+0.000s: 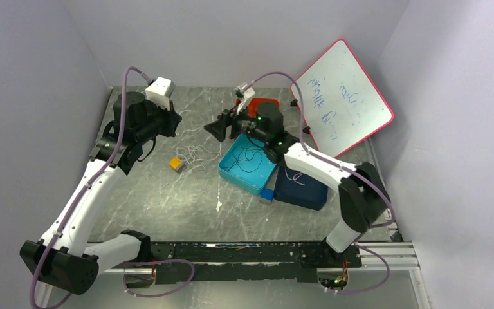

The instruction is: Untangle the cables

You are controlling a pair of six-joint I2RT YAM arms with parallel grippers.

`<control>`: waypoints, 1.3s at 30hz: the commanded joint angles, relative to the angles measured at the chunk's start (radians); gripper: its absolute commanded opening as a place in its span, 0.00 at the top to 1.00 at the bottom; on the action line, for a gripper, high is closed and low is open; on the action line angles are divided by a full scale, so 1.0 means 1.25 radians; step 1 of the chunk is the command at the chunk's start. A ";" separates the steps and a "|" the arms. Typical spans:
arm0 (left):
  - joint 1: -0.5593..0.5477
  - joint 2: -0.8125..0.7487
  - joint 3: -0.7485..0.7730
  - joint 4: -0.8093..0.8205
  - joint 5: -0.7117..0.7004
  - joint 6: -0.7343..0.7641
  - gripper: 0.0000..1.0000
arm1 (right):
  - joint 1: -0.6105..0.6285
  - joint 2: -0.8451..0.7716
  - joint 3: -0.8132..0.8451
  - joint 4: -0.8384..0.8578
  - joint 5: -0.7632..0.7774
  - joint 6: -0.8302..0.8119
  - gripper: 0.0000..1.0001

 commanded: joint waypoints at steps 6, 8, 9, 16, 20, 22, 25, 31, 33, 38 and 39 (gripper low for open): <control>0.002 -0.029 -0.002 0.009 0.084 0.016 0.93 | 0.024 0.176 0.149 0.026 -0.043 -0.032 0.28; 0.002 -0.034 -0.003 0.008 0.089 0.018 0.93 | 0.024 0.206 0.179 0.021 -0.036 -0.036 0.32; 0.002 -0.036 -0.004 0.007 0.091 0.018 0.93 | 0.024 0.217 0.191 0.019 -0.034 -0.037 0.36; 0.002 -0.049 -0.027 0.015 0.057 0.005 0.93 | 0.025 0.218 0.215 0.033 -0.030 -0.027 0.88; 0.003 -0.041 -0.050 0.023 -0.010 -0.029 0.93 | 0.025 0.176 0.221 0.003 -0.015 -0.021 1.00; 0.005 -0.035 -0.061 0.026 -0.044 -0.052 0.93 | 0.026 0.151 0.234 -0.017 -0.014 -0.013 1.00; 0.014 -0.039 -0.091 0.060 -0.021 -0.083 0.84 | 0.026 0.125 0.264 -0.055 0.004 0.005 1.00; 0.021 -0.060 -0.153 0.142 0.049 -0.134 0.48 | 0.025 0.118 0.352 -0.160 0.058 0.045 1.00; 0.021 -0.066 -0.175 0.171 0.077 -0.146 0.41 | 0.025 0.117 0.375 -0.188 0.090 0.060 1.00; 0.021 -0.081 -0.236 0.266 0.124 -0.178 0.32 | 0.025 0.110 0.410 -0.232 0.122 0.099 1.00; 0.021 -0.080 -0.244 0.290 0.127 -0.181 0.30 | 0.024 0.108 0.415 -0.239 0.125 0.106 1.00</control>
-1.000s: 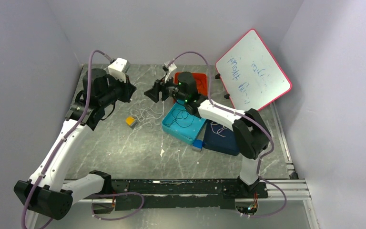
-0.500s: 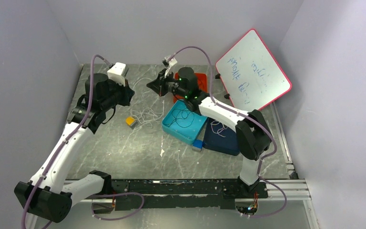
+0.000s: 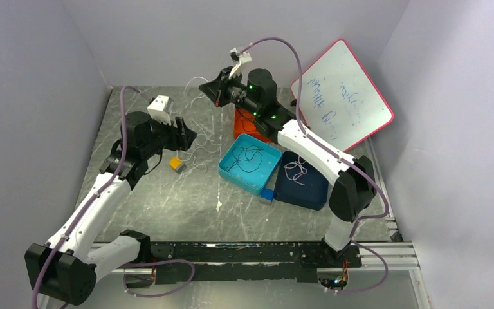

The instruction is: Untangle the cables

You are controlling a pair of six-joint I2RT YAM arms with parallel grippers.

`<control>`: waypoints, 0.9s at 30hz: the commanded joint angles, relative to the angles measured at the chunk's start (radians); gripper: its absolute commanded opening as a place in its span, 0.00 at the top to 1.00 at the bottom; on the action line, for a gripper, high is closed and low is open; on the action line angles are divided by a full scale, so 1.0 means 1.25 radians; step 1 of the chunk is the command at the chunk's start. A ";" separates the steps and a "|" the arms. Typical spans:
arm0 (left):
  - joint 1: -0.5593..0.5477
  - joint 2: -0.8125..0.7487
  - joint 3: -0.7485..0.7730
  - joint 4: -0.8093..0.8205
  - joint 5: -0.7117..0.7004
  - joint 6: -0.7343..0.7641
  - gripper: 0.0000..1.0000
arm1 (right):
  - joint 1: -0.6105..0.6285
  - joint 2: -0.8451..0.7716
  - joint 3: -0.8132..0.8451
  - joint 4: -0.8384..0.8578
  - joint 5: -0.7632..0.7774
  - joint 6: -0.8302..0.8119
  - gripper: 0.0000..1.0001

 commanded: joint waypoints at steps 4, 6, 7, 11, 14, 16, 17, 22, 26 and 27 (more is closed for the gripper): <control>0.005 -0.016 -0.041 0.183 0.062 -0.038 0.27 | 0.002 -0.025 0.057 -0.091 0.046 0.068 1.00; 0.005 -0.010 -0.051 0.215 0.051 -0.036 0.26 | 0.002 -0.030 0.063 -0.095 0.042 0.084 1.00; 0.006 -0.006 -0.059 0.237 0.047 -0.039 0.26 | 0.002 -0.032 0.066 -0.094 0.040 0.094 1.00; 0.005 0.030 -0.072 0.293 0.055 -0.047 0.25 | 0.002 -0.034 0.088 -0.103 0.022 0.118 1.00; 0.005 0.060 -0.080 0.361 0.069 -0.062 0.24 | 0.002 -0.039 0.097 -0.107 0.012 0.127 1.00; 0.006 0.091 -0.079 0.396 0.074 -0.069 0.23 | 0.002 -0.047 0.096 -0.103 0.005 0.134 1.00; 0.005 0.107 -0.079 0.412 0.074 -0.072 0.23 | 0.002 -0.050 0.096 -0.102 0.001 0.137 1.00; 0.005 0.193 -0.069 0.479 0.078 -0.095 0.27 | 0.003 -0.064 0.095 -0.091 -0.024 0.158 1.00; 0.005 0.266 -0.041 0.503 0.121 -0.101 0.47 | 0.003 -0.081 0.088 -0.074 -0.046 0.166 1.00; 0.005 0.282 -0.035 0.500 0.134 -0.099 0.53 | 0.002 -0.090 0.085 -0.070 -0.041 0.162 1.00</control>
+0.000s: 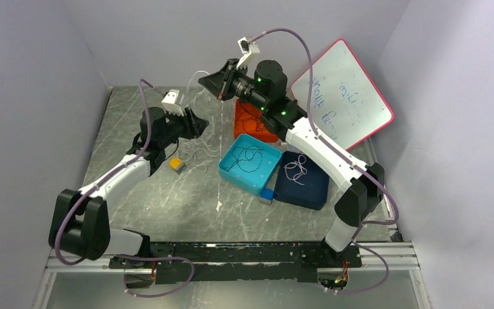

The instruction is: Untangle the cables

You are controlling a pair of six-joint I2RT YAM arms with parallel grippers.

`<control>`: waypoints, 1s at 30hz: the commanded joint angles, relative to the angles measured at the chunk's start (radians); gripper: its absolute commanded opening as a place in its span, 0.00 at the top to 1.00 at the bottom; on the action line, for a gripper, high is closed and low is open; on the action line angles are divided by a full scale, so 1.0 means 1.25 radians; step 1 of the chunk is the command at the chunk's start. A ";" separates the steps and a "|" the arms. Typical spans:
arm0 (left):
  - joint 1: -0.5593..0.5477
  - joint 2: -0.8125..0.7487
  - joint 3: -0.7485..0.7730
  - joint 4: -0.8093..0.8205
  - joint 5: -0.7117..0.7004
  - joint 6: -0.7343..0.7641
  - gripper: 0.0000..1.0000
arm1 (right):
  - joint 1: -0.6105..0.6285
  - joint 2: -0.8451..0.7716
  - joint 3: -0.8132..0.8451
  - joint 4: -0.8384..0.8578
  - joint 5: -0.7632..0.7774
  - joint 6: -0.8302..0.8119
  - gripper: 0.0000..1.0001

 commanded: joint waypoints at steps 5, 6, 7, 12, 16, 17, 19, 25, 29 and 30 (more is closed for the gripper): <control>0.005 0.082 -0.007 0.077 0.082 -0.009 0.75 | -0.019 -0.105 -0.001 0.038 0.001 -0.010 1.00; 0.005 0.081 -0.024 0.085 0.079 -0.012 0.78 | -0.032 -0.114 -0.003 0.045 -0.011 -0.003 1.00; 0.005 0.079 -0.041 0.090 0.073 -0.017 0.80 | -0.044 -0.125 -0.006 0.049 -0.020 0.006 1.00; 0.006 0.065 -0.123 0.123 0.061 -0.061 0.87 | -0.115 -0.187 -0.039 0.066 -0.024 0.023 1.00; 0.005 0.066 -0.160 0.131 0.049 -0.070 0.89 | -0.173 -0.228 -0.049 0.056 -0.030 0.025 1.00; 0.006 0.067 -0.166 0.131 0.045 -0.071 0.89 | -0.199 -0.237 -0.050 0.052 -0.028 0.021 1.00; 0.005 0.073 -0.177 0.134 0.038 -0.074 0.90 | -0.218 -0.254 -0.050 0.039 -0.018 0.003 1.00; 0.005 0.086 -0.192 0.123 0.010 -0.082 0.91 | -0.244 -0.305 -0.041 -0.024 0.049 -0.095 1.00; 0.005 0.092 -0.195 0.115 -0.007 -0.083 0.91 | -0.251 -0.351 -0.047 -0.053 0.121 -0.162 1.00; 0.005 0.094 -0.195 0.112 -0.009 -0.082 0.91 | -0.253 -0.362 -0.046 -0.061 0.139 -0.178 1.00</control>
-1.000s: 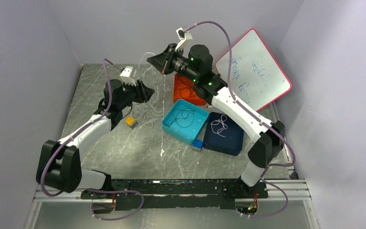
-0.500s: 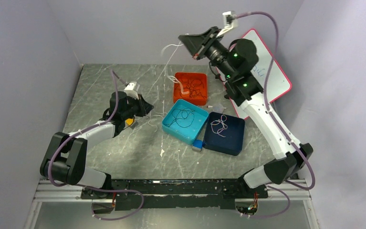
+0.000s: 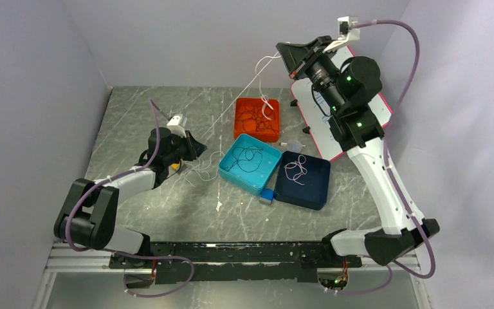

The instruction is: Untangle the cables

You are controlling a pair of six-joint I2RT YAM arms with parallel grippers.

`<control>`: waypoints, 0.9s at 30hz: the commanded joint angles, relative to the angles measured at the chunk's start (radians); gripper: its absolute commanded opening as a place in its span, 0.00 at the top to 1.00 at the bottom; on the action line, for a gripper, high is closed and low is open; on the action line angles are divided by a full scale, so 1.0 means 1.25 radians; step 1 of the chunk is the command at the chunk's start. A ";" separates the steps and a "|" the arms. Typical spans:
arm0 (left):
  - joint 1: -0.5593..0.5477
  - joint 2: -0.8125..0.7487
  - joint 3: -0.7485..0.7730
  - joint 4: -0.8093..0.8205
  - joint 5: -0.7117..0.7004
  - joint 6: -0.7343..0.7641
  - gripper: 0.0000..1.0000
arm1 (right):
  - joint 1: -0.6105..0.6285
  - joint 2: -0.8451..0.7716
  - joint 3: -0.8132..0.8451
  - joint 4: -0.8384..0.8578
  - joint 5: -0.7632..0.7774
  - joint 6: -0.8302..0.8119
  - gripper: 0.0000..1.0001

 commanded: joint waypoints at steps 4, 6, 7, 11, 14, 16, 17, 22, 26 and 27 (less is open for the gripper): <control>0.006 0.023 -0.014 -0.004 -0.047 0.001 0.90 | -0.016 -0.102 0.012 -0.013 0.161 -0.153 1.00; 0.006 0.026 -0.014 -0.005 -0.050 0.001 0.88 | -0.016 -0.119 0.013 -0.014 0.192 -0.182 1.00; 0.006 0.029 -0.015 -0.004 -0.053 0.001 0.86 | -0.016 -0.130 0.014 -0.013 0.205 -0.196 1.00; 0.004 0.037 -0.012 -0.013 -0.062 0.003 0.84 | -0.016 -0.158 0.013 -0.009 0.257 -0.242 1.00; 0.004 0.036 -0.014 -0.018 -0.070 0.005 0.84 | -0.016 -0.174 0.009 -0.008 0.285 -0.268 1.00; 0.004 0.034 -0.018 -0.019 -0.073 0.004 0.85 | -0.016 -0.181 0.009 -0.013 0.296 -0.280 1.00; 0.004 0.036 -0.019 -0.018 -0.075 0.004 0.85 | -0.016 -0.184 0.008 -0.016 0.302 -0.285 1.00; 0.004 0.033 -0.011 -0.034 -0.075 -0.003 0.92 | -0.016 -0.197 -0.004 -0.024 0.313 -0.292 1.00; 0.005 -0.008 0.027 -0.083 -0.077 0.001 0.93 | -0.016 -0.196 -0.010 -0.064 0.306 -0.292 1.00; 0.004 -0.024 0.042 -0.103 -0.079 0.007 0.93 | -0.016 -0.194 -0.011 -0.083 0.305 -0.293 1.00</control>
